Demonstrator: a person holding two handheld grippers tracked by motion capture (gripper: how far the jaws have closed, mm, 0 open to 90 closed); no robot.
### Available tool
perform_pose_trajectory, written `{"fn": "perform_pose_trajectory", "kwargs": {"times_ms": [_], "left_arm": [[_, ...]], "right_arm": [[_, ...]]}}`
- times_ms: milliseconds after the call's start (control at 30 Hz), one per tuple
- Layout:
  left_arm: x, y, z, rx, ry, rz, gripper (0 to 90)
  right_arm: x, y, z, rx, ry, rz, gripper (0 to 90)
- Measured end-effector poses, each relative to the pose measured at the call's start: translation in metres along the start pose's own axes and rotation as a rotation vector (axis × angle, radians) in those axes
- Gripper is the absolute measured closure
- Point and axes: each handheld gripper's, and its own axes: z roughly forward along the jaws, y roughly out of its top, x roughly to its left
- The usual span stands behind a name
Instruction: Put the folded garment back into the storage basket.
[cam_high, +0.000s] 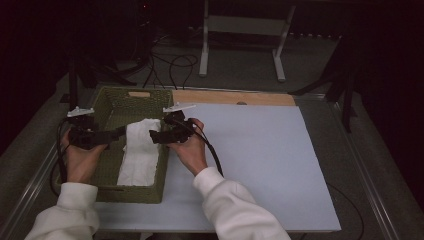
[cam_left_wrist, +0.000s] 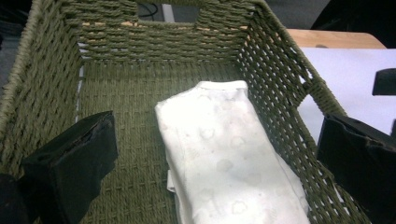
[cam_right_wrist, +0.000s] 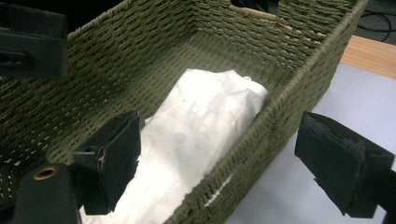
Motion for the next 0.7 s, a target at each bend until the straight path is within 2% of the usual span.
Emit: {"fn": "perform_pose_trajectory", "kwargs": {"times_ms": [200,267,467,533,700], "left_arm": [[-0.006,-0.003,-0.007,-0.008,-0.02,0.022,0.1],[-0.008,-0.004,-0.011,-0.022,-0.007,0.033,0.2],[-0.011,-0.009,-0.023,-0.04,-0.02,0.037,0.2],[-0.011,-0.011,-0.027,-0.036,-0.014,0.041,0.2],[-0.009,-0.019,-0.036,-0.06,-0.009,0.028,0.3]], "right_arm": [[-0.009,-0.002,-0.006,-0.001,-0.005,-0.004,14.5],[-0.013,-0.002,-0.009,-0.002,-0.011,0.0,14.7],[-0.025,-0.004,-0.017,-0.001,-0.022,0.004,14.9],[-0.029,-0.004,-0.02,-0.003,-0.028,0.001,14.9],[-0.04,-0.006,-0.03,-0.004,-0.042,0.002,14.6]]}}
